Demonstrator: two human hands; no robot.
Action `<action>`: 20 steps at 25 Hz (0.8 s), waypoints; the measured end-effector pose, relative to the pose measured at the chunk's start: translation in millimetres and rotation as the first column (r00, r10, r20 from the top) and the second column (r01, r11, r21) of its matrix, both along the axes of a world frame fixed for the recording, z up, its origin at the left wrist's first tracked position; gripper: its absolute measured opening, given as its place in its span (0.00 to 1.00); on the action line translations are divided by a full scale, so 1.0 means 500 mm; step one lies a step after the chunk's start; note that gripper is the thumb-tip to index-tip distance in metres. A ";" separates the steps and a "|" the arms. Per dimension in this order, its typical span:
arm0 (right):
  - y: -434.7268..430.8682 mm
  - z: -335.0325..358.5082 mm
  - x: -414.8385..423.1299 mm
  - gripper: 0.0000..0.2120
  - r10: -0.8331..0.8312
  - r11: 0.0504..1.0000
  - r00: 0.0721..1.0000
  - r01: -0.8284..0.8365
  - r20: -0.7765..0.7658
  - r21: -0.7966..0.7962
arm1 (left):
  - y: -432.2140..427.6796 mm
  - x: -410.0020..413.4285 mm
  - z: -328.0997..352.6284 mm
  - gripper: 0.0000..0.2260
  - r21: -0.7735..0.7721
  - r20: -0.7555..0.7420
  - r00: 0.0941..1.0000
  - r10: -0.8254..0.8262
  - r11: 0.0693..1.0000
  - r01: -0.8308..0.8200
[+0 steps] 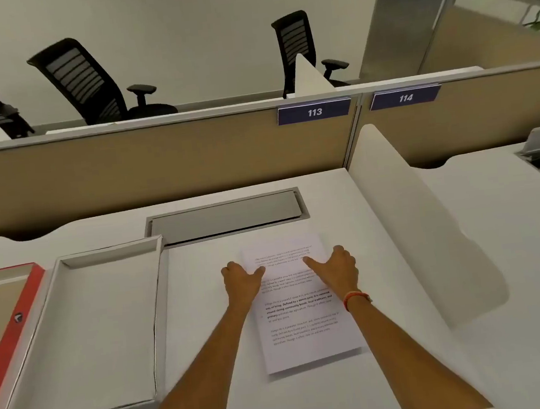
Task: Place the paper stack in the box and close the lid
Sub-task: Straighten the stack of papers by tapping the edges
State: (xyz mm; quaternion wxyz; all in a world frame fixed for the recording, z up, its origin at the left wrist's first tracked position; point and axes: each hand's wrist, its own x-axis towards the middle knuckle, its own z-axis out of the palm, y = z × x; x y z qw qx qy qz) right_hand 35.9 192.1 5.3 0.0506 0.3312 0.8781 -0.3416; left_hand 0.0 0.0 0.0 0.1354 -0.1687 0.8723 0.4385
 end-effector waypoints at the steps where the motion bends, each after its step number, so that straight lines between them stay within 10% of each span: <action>1: 0.004 -0.004 -0.004 0.43 -0.031 0.999 0.999 0.031 0.018 -0.035 | -0.001 -0.003 -0.006 0.32 0.017 0.036 0.999 0.037 0.999 -0.038; 20: 0.028 -0.029 -0.030 0.36 -0.030 0.976 0.984 0.067 0.174 -0.209 | 0.026 -0.016 -0.003 0.25 -0.030 0.357 0.930 0.092 0.996 -0.087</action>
